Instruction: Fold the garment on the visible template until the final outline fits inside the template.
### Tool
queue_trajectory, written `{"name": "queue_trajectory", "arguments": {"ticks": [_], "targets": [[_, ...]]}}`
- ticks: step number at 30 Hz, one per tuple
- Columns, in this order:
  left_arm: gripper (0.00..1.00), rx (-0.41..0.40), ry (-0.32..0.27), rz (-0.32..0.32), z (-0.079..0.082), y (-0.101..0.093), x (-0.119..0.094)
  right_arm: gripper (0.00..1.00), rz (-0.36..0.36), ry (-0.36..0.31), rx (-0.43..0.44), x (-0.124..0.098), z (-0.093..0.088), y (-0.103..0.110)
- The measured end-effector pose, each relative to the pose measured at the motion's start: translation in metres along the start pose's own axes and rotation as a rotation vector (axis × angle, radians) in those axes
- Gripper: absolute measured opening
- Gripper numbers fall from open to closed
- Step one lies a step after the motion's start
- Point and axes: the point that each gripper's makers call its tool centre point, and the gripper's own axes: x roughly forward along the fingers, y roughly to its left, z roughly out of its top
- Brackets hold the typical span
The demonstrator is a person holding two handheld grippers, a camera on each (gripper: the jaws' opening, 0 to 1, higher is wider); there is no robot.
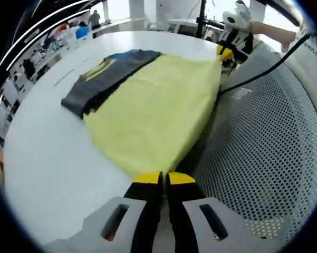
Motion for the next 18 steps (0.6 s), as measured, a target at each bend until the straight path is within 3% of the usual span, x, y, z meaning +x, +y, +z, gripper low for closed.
{"name": "queue_trajectory", "arguments": {"ticks": [8,18], "targets": [[0.0,0.029,-0.008,0.012,0.013,0.011,-0.009,0.0,-0.05,-0.061,-0.022,-0.009,0.019,-0.016],[0.0,0.093,-0.021,0.034,0.032,0.028,-0.017,0.0,-0.098,-0.083,-0.068,-0.016,0.037,-0.036]]}}
